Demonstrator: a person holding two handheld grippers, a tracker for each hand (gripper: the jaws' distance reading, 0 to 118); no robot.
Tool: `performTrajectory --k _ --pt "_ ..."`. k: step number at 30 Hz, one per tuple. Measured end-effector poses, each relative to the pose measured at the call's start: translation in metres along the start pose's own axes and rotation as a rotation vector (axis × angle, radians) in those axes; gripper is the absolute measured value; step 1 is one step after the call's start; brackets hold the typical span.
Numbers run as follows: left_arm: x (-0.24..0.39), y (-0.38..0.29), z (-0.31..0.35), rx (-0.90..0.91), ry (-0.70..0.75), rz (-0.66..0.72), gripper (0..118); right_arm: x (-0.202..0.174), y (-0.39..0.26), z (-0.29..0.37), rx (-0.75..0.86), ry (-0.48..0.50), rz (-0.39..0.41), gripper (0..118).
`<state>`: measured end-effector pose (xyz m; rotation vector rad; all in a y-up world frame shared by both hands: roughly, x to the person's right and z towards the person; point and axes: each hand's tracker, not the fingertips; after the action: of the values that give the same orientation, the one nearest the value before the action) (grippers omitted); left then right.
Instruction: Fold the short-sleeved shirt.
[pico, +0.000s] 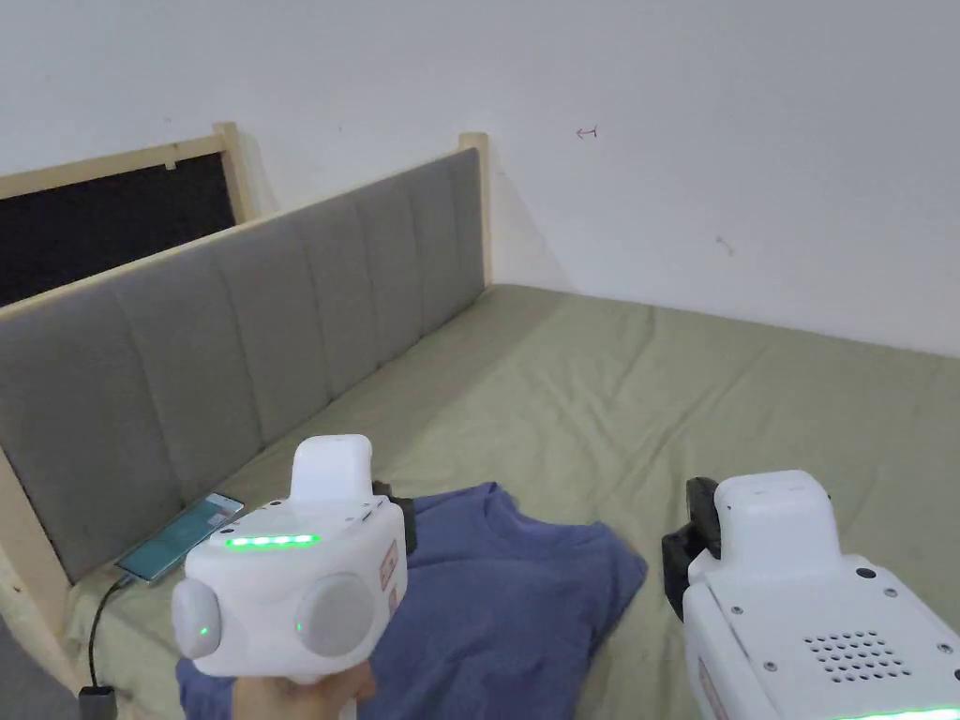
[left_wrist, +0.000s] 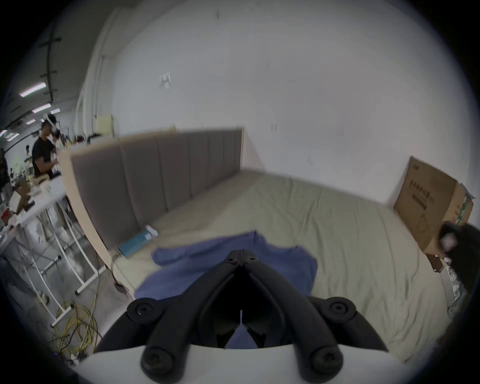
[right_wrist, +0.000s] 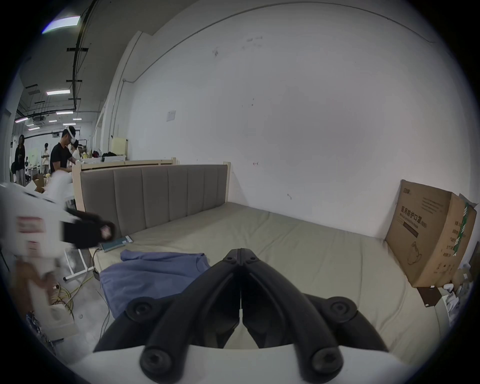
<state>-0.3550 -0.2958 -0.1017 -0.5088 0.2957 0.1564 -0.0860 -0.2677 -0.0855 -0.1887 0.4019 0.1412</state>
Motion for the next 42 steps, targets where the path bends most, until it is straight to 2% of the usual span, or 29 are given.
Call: performTrajectory --k 5,8,9,10,11,12,13,14,15,19,23,25,26,29,31,33,38,42 --pt "-0.007 -0.039 -0.134 -0.314 0.003 0.074 0 0.005 -0.017 -0.015 -0.061 -0.015 0.022 0" --pt "0.006 -0.061 -0.179 -0.4 0.052 -0.021 0 0.012 -0.026 -0.029 -0.107 -0.025 0.023 0" --pt "0.009 -0.064 -0.19 -0.436 0.036 -0.028 0 0.015 -0.028 -0.034 -0.12 -0.027 0.019 0" --pt "0.01 -0.066 -0.201 -0.472 0.027 0.003 5 0.017 -0.031 -0.038 -0.132 -0.028 0.015 0" --pt "0.012 -0.068 -0.209 -0.489 0.011 0.029 24 0.019 -0.033 -0.041 -0.14 -0.03 0.012 0" --pt "0.013 -0.069 -0.211 -0.498 -0.021 0.063 62 0.02 -0.035 -0.044 -0.149 -0.031 0.01 0" --pt "0.016 -0.07 -0.215 -0.502 -0.008 0.076 91 0.022 -0.037 -0.047 -0.16 -0.035 0.009 0" --pt "0.018 -0.071 -0.22 -0.511 -0.01 0.07 107 0.023 -0.039 -0.048 -0.166 -0.037 0.008 0" --pt "0.021 -0.072 -0.223 -0.528 -0.018 0.066 111 0.024 -0.042 -0.05 -0.173 -0.037 0.008 0" --pt "0.033 -0.077 -0.234 -0.552 -0.006 0.032 109 0.026 -0.05 -0.053 -0.202 -0.032 0.011 0" --pt "0.047 -0.089 -0.247 -0.622 0.048 -0.079 109 0.026 -0.057 -0.057 -0.235 -0.023 0.022 0" --pt "0.048 -0.082 -0.249 -0.644 0.051 -0.062 103 0.026 -0.059 -0.059 -0.249 -0.019 0.022 0" --pt "0.046 -0.08 -0.248 -0.644 0.042 -0.055 96 0.026 -0.06 -0.06 -0.257 -0.017 0.016 0" --pt "0.048 -0.072 -0.241 -0.63 0.032 -0.081 63 0.028 -0.061 -0.062 -0.276 -0.008 -0.016 0" --pt "0.041 -0.071 -0.237 -0.617 0.042 -0.069 36 0.029 -0.062 -0.061 -0.284 -0.006 -0.024 0" --pt "0.03 -0.068 -0.232 -0.598 0.058 0.011 8 0.029 -0.063 -0.059 -0.292 -0.009 -0.016 0" --pt "0.012 -0.063 -0.226 -0.624 0.002 0.098 7 0.036 -0.065 -0.055 -0.31 -0.019 -0.027 0" --pt "-0.003 -0.054 -0.222 -0.625 -0.056 0.237 7 0.047 -0.063 -0.048 -0.304 -0.046 -0.042 0"
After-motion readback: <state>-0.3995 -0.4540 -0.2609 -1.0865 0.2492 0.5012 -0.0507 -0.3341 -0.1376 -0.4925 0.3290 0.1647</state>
